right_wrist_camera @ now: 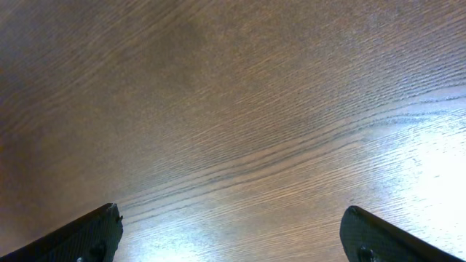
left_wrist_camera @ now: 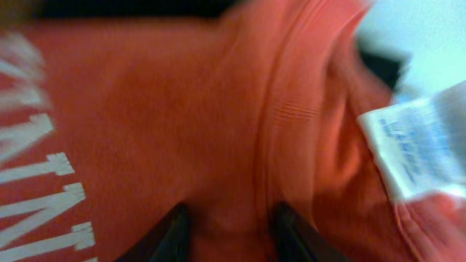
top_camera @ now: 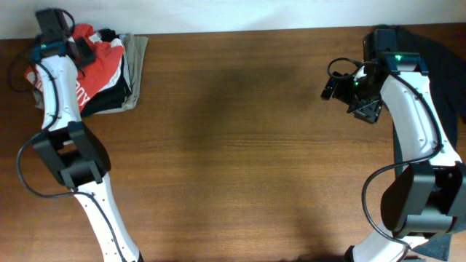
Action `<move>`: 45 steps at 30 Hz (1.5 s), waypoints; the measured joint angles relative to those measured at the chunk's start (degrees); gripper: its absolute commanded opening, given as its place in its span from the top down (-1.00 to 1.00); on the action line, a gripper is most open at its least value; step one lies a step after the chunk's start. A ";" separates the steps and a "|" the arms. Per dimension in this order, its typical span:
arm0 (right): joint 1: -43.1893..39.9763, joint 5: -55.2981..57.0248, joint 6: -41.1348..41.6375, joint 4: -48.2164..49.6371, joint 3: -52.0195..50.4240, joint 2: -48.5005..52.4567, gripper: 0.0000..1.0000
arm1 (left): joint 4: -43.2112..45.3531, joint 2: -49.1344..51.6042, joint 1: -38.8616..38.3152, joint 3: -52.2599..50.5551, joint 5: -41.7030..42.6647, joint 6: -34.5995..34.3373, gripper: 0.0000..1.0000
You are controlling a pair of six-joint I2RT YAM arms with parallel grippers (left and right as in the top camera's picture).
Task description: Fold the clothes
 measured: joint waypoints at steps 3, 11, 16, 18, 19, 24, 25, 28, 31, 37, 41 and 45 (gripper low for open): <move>0.00 0.00 0.00 0.02 0.00 -0.02 -0.97 | 0.31 1.40 0.00 -0.35 0.20 0.00 0.19; 0.00 0.00 0.00 0.02 0.00 0.00 -0.97 | -5.46 -1.66 -0.61 8.41 1.29 0.04 -0.71; 0.00 -4.63 3.06 5.75 -0.04 -0.02 -0.98 | -13.90 -15.61 -1.92 11.28 17.70 -0.02 -0.98; 0.00 -7.39 3.48 7.50 -0.04 -0.02 -0.97 | -17.84 -19.89 -2.43 12.17 24.72 -0.02 -0.98; 0.00 -9.62 3.72 6.45 -0.04 -0.02 -0.97 | -19.52 -20.83 -2.51 12.46 27.39 0.00 -0.98; 0.00 -18.58 3.30 1.05 -0.04 -0.48 -0.97 | -27.87 -20.96 -2.51 12.02 31.54 -0.02 -0.98; 0.00 -17.97 2.80 -0.76 -0.04 -1.62 -0.97 | -29.11 -20.96 -2.51 12.02 31.76 -0.02 -0.98; 0.00 -12.72 0.76 -7.34 -0.24 -12.57 -0.97 | -29.51 -20.96 -2.51 12.02 32.09 -0.02 -0.98; 0.00 -10.23 -1.11 -15.15 -0.20 -26.53 -0.97 | -29.57 -20.94 -2.51 12.00 32.13 -0.02 -0.98; 0.00 -8.96 -1.95 -21.86 0.07 -37.31 -0.97 | -29.64 -20.94 -2.51 11.98 32.28 -0.02 -0.98; 0.02 -8.92 -1.95 -22.29 0.07 -37.97 -0.97 | -29.64 -20.94 -2.51 11.98 32.28 -0.02 -0.98; 0.02 -8.48 -2.54 -25.05 0.07 -38.01 -0.97 | -29.64 -20.94 -2.51 11.98 32.28 -0.02 -0.98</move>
